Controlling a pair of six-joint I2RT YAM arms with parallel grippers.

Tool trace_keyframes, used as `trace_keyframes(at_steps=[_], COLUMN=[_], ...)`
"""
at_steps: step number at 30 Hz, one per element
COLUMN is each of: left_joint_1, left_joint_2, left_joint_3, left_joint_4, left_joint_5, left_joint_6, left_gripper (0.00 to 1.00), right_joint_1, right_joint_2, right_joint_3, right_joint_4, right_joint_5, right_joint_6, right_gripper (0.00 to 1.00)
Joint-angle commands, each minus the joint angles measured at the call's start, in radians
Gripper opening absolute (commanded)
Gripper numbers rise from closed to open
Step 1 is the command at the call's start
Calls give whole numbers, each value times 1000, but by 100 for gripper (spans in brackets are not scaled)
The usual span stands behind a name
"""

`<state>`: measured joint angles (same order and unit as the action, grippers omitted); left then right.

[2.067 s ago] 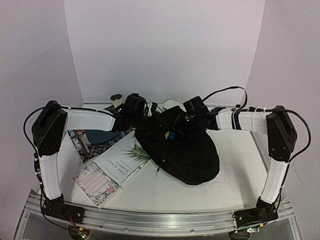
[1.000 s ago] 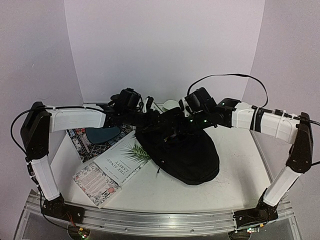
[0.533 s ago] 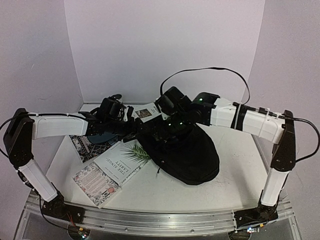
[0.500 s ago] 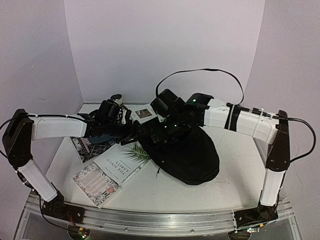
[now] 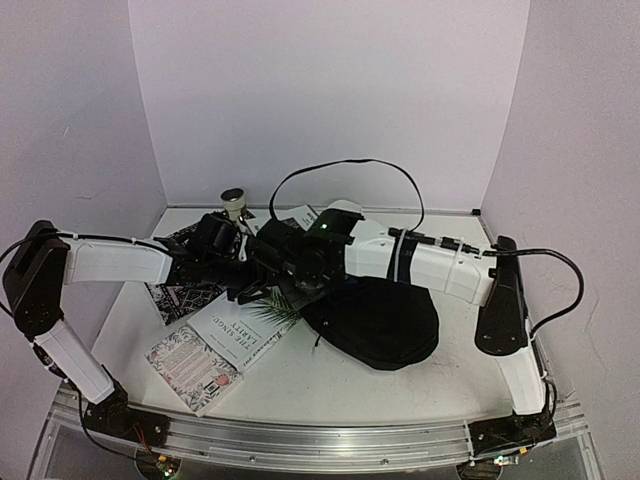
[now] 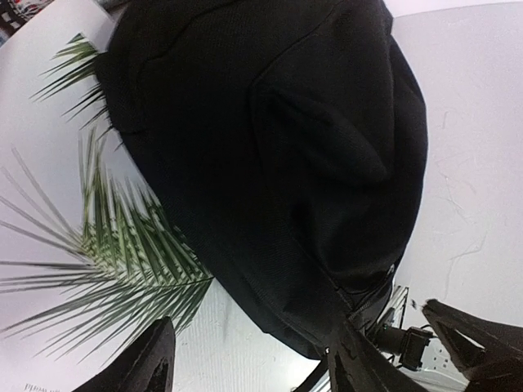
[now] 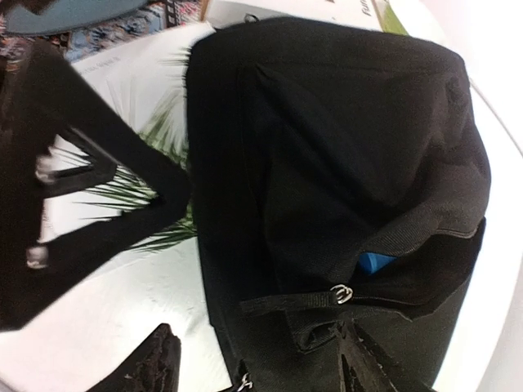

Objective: Pack the student bag
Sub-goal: Zip the lower front pocket of the student bag.

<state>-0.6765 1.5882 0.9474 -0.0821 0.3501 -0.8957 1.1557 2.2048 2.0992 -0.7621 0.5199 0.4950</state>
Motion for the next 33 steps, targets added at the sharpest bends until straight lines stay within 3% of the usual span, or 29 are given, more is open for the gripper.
trace_keyframes(at_steps=[1,5,24,33], left_joint_1=[6,6,-5,-6], left_joint_2=[33,70,227,237], left_joint_3=[18,50,92,77], left_joint_4=[97,127,182,191], left_joint_5=[47,64,104,97], left_joint_6=[-31,-35,-60,-56], left_gripper=[61,56,53,39], right_joint_1=[-3,-4,-4,-4], right_joint_2=[57,93,177,134], right_joint_3=[52,74,77,51], right_joint_4=[-107,-107,-163,-198], right_joint_5=[106,128,235,294], right_joint_6=[11,13,49,72], right_gripper=[63,59,59,39])
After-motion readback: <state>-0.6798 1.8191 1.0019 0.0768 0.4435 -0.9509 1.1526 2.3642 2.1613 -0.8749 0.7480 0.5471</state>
